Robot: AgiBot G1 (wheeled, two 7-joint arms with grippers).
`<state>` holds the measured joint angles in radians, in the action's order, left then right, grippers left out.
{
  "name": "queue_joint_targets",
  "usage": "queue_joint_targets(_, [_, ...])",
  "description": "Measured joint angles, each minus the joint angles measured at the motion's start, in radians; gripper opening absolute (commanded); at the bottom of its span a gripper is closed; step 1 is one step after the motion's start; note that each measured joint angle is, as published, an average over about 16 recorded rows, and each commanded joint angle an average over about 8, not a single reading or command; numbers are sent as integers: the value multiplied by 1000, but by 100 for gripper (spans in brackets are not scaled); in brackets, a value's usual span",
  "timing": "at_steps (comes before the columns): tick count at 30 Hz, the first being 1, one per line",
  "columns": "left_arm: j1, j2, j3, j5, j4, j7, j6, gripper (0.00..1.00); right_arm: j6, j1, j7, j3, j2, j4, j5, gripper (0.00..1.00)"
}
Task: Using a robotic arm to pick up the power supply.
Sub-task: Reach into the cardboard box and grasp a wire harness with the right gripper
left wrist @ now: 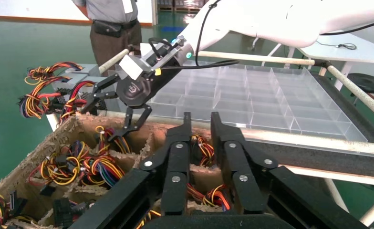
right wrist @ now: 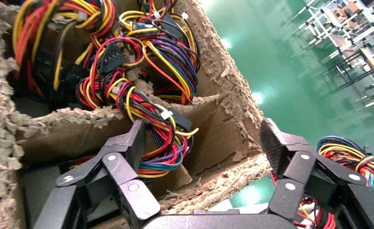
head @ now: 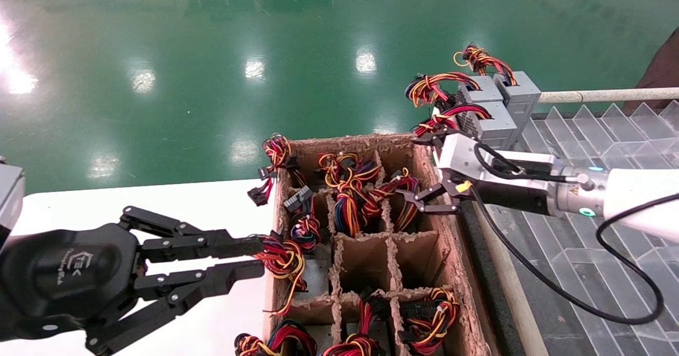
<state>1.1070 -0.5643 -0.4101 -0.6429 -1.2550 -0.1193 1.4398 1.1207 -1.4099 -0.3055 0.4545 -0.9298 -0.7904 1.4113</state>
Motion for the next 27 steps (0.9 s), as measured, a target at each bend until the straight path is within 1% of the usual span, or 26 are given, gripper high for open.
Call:
queue_joint_targets(6, [0, 0, 0, 0, 0, 0, 0, 0, 9, -20, -32, 9, -21, 49, 10, 0])
queue_joint_targets(12, [0, 0, 0, 0, 0, 0, 0, 0, 22, -28, -43, 16, -25, 67, 17, 0])
queue_joint_targets(19, [0, 0, 0, 0, 0, 0, 0, 0, 34, -27, -35, 20, -16, 55, 20, 0])
queue_joint_targets(27, [0, 0, 0, 0, 0, 0, 0, 0, 38, -15, -15, 16, 0, 14, 13, 0])
